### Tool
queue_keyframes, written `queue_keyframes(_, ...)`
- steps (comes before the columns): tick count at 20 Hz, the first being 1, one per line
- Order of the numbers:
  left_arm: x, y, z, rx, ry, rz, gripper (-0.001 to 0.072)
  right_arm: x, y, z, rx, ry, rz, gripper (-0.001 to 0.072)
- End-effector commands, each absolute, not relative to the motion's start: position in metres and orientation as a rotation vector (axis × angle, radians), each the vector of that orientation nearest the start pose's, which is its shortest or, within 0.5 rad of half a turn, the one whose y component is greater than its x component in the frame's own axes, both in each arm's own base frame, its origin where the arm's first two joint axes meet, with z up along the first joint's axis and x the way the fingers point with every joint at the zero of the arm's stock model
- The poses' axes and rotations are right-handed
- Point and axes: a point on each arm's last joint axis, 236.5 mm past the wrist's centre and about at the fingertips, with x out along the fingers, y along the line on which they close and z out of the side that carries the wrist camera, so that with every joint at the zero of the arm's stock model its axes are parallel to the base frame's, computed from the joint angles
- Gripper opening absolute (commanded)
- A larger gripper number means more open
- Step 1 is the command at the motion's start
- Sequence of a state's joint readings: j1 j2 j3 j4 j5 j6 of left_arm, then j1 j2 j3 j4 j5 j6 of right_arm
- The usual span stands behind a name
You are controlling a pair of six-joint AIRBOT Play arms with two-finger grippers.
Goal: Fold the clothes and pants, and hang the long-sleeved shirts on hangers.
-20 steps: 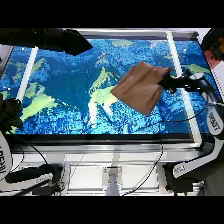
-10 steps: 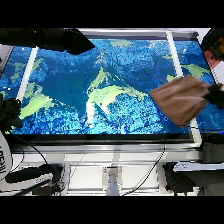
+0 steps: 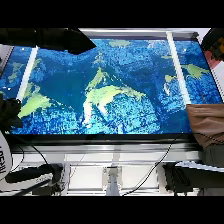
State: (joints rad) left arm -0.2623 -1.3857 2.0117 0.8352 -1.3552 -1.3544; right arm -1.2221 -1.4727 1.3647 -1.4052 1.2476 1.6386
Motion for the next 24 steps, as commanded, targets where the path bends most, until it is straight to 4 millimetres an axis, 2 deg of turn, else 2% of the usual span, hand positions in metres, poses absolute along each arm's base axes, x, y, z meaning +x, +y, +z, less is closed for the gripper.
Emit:
queue_keyframes(1,0.376,-0.262,0.326,-0.133,0.651,-0.948,0.0017,0.157,-0.385,0.001,1.019,1.034,-1.008,0.0140)
queue_keyframes(2,0.376,-0.261,0.326,-0.133,0.651,-0.948,0.0017,0.159,-0.385,0.005,1.038,1.021,-1.015,0.0383)
queue_keyframes(3,0.376,-0.261,0.326,-0.132,0.651,-0.947,0.0017,0.160,-0.387,0.013,1.037,1.009,-1.018,0.0575)
queue_keyframes(4,0.376,-0.261,0.326,-0.131,0.651,-0.946,0.0017,0.163,-0.392,0.026,1.024,0.992,-1.017,0.0596)
queue_keyframes(5,0.377,-0.261,0.326,-0.131,0.651,-0.944,0.0017,0.166,-0.397,0.044,1.006,0.968,-1.016,0.0596)
queue_keyframes(7,0.379,-0.258,0.326,-0.133,0.650,-0.937,0.0017,0.179,-0.407,0.090,1.002,0.870,-1.011,0.0594)
queue_keyframes(9,0.385,-0.248,0.326,-0.142,0.646,-0.913,0.0017,0.212,-0.408,0.147,1.001,0.718,-0.916,0.0577)
queue_keyframes(10,0.389,-0.240,0.327,-0.147,0.643,-0.895,0.0017,0.236,-0.402,0.179,1.000,0.632,-0.828,0.0496)
queue_keyframes(11,0.394,-0.231,0.328,-0.154,0.637,-0.872,0.0017,0.263,-0.389,0.211,1.002,0.551,-0.715,0.0340)
queue_keyframes(12,0.399,-0.219,0.329,-0.162,0.631,-0.844,0.0017,0.288,-0.373,0.241,1.000,0.484,-0.604,0.0229)
queue_keyframes(14,0.408,-0.196,0.333,-0.183,0.618,-0.789,0.0017,0.334,-0.328,0.293,0.980,0.401,-0.382,0.0153)
queue_keyframes(15,0.411,-0.186,0.335,-0.190,0.611,-0.766,0.0017,0.355,-0.298,0.313,0.956,0.390,-0.273,0.0017)
queue_keyframes(16,0.414,-0.177,0.336,-0.200,0.607,-0.743,0.0017,0.373,-0.269,0.327,0.939,0.392,-0.182,0.0012)
queue_keyframes(18,0.418,-0.167,0.336,-0.222,0.610,-0.716,0.0017,0.405,-0.205,0.341,0.916,0.428,-0.012,0.0011)
queue_keyframes(20,0.419,-0.166,0.336,-0.223,0.609,-0.712,0.0017,0.430,-0.142,0.343,0.882,0.490,0.127,0.0011)
queue_keyframes(23,0.419,-0.166,0.336,-0.223,0.610,-0.712,0.0017,0.454,-0.049,0.344,0.826,0.569,0.311,0.0011)
queue_keyframes(24,0.418,-0.166,0.335,-0.222,0.614,-0.713,0.0018,0.458,-0.024,0.346,0.811,0.581,0.358,0.0011)
